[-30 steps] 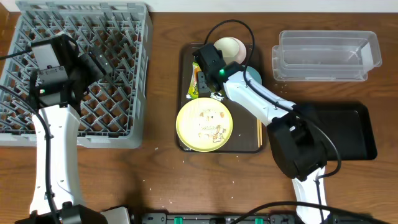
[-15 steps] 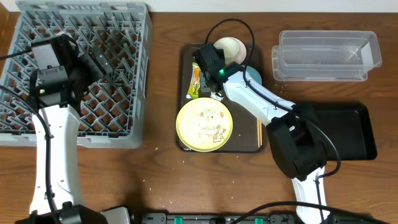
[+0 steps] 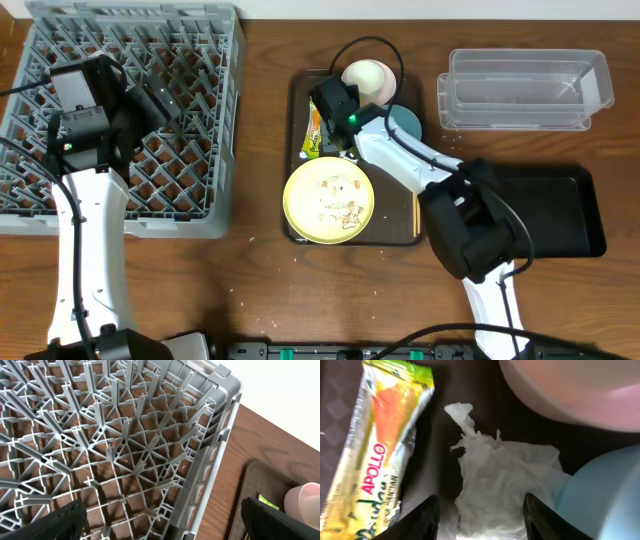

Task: Sort waste into correct bins and load items into the dishwasher
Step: 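Grasp the crumpled white tissue with the right gripper and lift, then carry the tissue to the clear plastic bin and open the right gripper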

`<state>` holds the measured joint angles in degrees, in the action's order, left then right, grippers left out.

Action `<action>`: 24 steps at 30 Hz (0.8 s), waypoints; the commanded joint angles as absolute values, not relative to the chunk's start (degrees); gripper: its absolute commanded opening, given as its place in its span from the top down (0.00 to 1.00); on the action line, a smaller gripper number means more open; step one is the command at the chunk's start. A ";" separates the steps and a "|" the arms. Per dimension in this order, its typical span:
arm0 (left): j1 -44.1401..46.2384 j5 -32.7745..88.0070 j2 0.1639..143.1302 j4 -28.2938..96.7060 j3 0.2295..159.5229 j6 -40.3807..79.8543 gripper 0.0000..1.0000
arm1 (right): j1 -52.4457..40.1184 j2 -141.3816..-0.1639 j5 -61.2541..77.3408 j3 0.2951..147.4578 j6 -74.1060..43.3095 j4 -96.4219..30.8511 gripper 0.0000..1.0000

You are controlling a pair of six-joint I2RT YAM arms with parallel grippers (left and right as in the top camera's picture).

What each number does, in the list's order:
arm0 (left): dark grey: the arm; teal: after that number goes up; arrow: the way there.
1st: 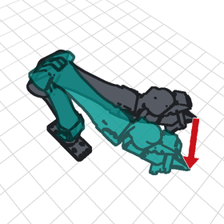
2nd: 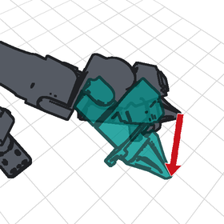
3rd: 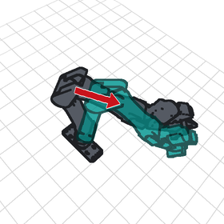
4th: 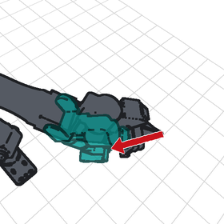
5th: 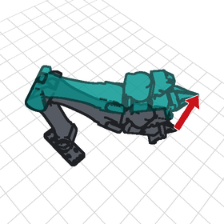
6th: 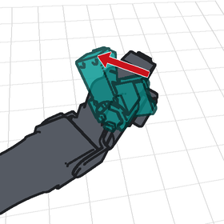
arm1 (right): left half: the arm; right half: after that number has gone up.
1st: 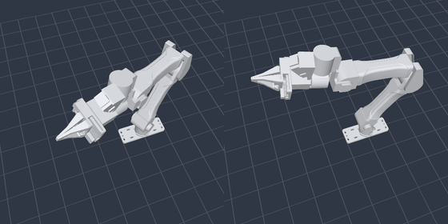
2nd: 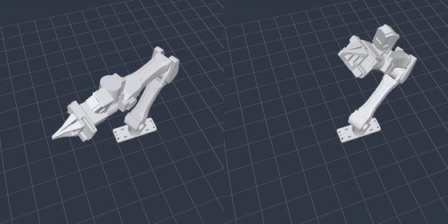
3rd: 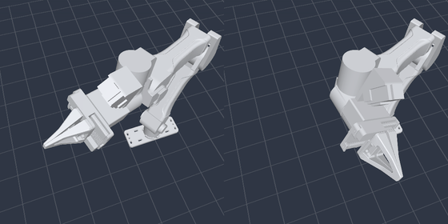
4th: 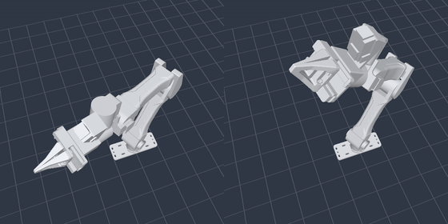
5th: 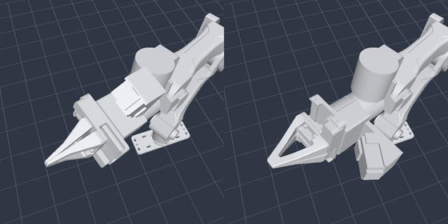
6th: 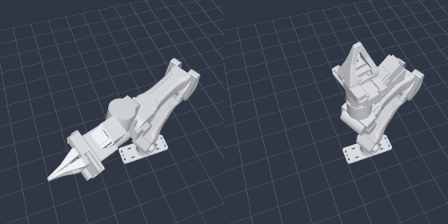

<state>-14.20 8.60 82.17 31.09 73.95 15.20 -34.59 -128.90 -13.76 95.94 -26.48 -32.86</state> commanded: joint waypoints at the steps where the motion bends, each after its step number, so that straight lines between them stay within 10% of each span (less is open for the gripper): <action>1: -14.46 8.29 81.34 31.05 74.15 15.31 0.00 | -34.52 -130.80 -14.72 96.20 -26.09 -32.75 0.52; 8: -14.46 8.27 81.34 31.05 74.15 15.31 0.00 | -34.57 -130.76 -12.64 96.42 -26.09 -32.56 0.99; 24: -14.46 8.29 81.34 31.05 74.15 15.31 0.00 | -32.64 -112.73 -8.75 98.00 -26.04 -32.53 0.99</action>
